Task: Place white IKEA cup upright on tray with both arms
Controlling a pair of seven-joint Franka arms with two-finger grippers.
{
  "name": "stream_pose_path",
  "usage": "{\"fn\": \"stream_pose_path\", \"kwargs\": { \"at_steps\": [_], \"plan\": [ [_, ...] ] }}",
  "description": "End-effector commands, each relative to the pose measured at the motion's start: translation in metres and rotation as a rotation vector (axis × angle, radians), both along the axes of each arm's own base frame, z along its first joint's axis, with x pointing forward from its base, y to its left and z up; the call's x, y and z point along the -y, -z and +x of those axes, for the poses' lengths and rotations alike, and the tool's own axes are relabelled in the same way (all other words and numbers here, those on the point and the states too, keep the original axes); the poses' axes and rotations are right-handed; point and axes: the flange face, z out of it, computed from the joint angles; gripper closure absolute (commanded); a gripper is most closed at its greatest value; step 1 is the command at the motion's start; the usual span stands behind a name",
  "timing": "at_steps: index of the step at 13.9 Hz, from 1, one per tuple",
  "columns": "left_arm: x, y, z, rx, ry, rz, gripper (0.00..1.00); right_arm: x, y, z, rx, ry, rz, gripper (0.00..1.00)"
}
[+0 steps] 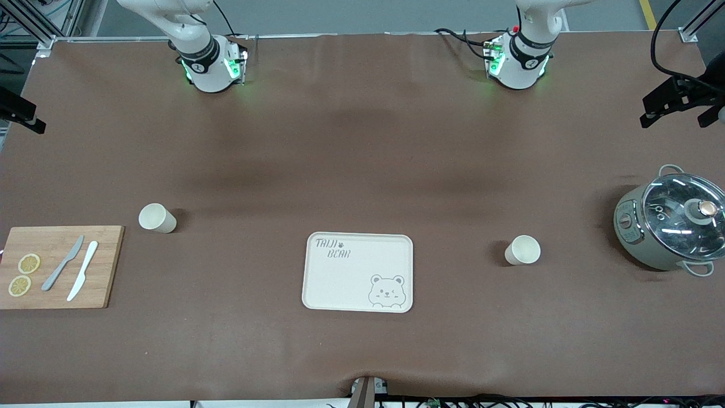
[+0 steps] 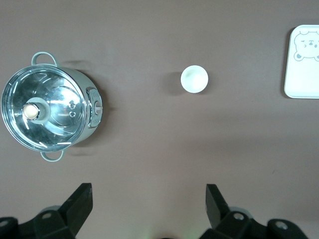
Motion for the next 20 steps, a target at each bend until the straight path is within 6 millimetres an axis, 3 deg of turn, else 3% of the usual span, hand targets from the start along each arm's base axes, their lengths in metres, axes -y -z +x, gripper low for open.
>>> {"fn": "stream_pose_path", "kwargs": {
  "at_steps": [1, 5, 9, 11, 13, 16, 17, 19, 20],
  "plan": [
    [0.0, -0.003, 0.002, 0.009, 0.003, -0.008, 0.0, 0.003, 0.0, -0.003, 0.004, 0.02, 0.017, 0.0],
    [-0.005, -0.003, 0.005, 0.011, 0.006, -0.007, 0.0, 0.003, 0.0, -0.003, 0.004, 0.02, 0.017, 0.0],
    [-0.005, 0.028, 0.021, -0.044, -0.051, -0.025, 0.0, 0.003, -0.003, -0.001, 0.021, 0.017, 0.016, 0.0],
    [0.0, 0.058, 0.022, -0.069, -0.119, -0.023, 0.0, 0.004, -0.005, 0.004, 0.04, 0.021, 0.013, 0.0],
    [0.013, 0.087, 0.024, -0.054, -0.099, -0.02, 0.0, 0.0, 0.012, 0.016, 0.013, 0.009, 0.013, 0.0],
    [0.015, 0.15, 0.026, -0.031, -0.105, -0.018, 0.0, 0.003, 0.015, 0.018, 0.013, 0.015, 0.015, 0.0],
    [0.016, 0.168, 0.02, -0.005, -0.142, -0.015, 0.0, 0.004, 0.022, 0.023, 0.005, 0.014, 0.014, 0.0],
    [0.025, 0.206, 0.012, 0.052, -0.166, -0.018, 0.0, 0.002, 0.059, 0.043, -0.063, 0.001, 0.009, 0.0],
    [0.025, 0.226, 0.01, 0.075, -0.176, -0.023, 0.0, 0.002, 0.065, 0.046, -0.072, -0.002, 0.011, 0.0]
  ]
}}
